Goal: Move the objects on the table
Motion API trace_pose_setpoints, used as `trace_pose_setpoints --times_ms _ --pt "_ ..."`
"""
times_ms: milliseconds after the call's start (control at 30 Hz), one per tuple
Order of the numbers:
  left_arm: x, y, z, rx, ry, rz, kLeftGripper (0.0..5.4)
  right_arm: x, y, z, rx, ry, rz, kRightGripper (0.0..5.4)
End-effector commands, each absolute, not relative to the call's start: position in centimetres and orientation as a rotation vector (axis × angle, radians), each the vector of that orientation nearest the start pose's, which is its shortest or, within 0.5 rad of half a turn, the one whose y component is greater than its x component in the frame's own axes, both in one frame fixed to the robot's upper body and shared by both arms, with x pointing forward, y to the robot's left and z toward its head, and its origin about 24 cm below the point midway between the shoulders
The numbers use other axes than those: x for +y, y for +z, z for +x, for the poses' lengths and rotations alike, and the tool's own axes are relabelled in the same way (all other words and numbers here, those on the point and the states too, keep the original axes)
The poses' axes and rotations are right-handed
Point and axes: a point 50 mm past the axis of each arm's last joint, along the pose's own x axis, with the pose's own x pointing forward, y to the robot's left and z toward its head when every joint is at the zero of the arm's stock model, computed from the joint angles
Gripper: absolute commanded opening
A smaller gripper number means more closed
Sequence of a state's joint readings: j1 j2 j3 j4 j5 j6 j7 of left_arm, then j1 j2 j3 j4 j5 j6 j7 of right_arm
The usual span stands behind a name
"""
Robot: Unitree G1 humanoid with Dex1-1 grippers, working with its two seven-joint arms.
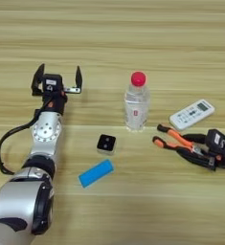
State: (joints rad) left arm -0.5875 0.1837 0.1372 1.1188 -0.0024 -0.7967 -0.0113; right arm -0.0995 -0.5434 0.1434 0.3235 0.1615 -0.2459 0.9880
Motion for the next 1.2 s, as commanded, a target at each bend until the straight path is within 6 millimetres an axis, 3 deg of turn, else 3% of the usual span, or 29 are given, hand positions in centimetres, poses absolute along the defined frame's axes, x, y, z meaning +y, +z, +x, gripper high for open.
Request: trace_pose_setpoints --times_ms 33,467,867,1200 --pt "18.9 4.8 33.6 -0.267 0.023 0.144 5.4 -20.3 2.1 24.2 0.217 1.045 -0.38 2.35" --pt "18.7 4.7 33.6 -0.269 0.022 0.145 5.4 -20.0 0.8 23.9 0.266 1.055 -0.398 2.35" --pt "18.6 4.7 33.6 -0.27 0.021 0.146 5.4 -20.0 1.5 24.2 0.201 1.048 -0.397 3.67" --pt "18.7 4.7 33.6 -0.267 0.02 0.147 5.4 -18.8 4.9 24.7 -0.01 1.064 -0.252 4.79"
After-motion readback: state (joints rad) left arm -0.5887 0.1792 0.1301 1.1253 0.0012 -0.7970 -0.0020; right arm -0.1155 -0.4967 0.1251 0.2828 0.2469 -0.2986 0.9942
